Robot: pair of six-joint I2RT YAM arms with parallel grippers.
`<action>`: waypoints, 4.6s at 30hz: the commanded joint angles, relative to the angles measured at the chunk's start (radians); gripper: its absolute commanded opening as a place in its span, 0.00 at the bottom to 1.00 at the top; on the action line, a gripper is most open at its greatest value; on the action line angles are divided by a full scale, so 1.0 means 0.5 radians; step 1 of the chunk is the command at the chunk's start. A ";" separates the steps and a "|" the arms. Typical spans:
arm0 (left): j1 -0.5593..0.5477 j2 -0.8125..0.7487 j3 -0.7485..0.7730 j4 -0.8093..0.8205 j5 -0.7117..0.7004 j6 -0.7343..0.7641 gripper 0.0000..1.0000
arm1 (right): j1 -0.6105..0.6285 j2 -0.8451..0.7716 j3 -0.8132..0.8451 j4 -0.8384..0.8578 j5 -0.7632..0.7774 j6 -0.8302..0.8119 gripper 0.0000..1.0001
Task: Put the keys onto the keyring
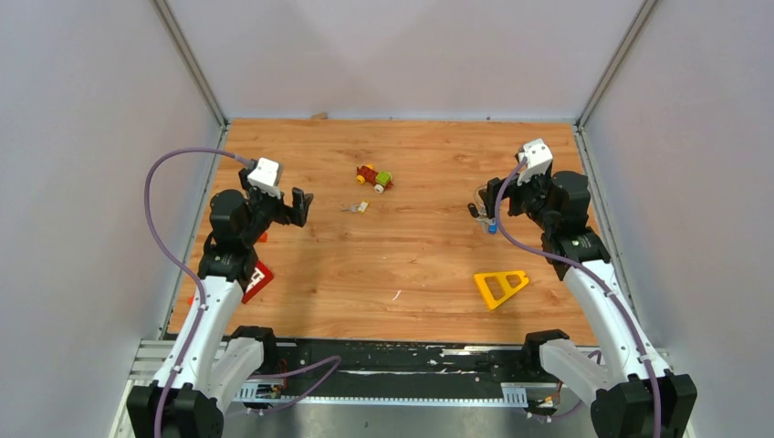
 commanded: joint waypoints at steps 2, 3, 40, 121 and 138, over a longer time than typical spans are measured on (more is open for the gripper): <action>0.006 0.021 0.092 -0.116 0.022 0.082 1.00 | 0.000 -0.007 -0.010 0.086 -0.041 -0.016 1.00; 0.005 0.036 0.113 -0.153 0.013 0.096 1.00 | 0.000 -0.009 -0.009 0.088 -0.036 -0.015 1.00; 0.006 0.038 0.188 -0.270 0.241 0.140 1.00 | 0.019 1.509 0.961 -0.523 0.309 -0.133 0.92; -0.007 0.143 0.169 -0.071 0.665 0.168 0.96 | -0.119 1.245 1.021 -0.698 -1.056 -0.607 0.00; -0.607 0.577 0.599 0.274 1.239 0.032 0.81 | 0.290 0.900 0.908 -0.476 -2.084 -0.645 0.00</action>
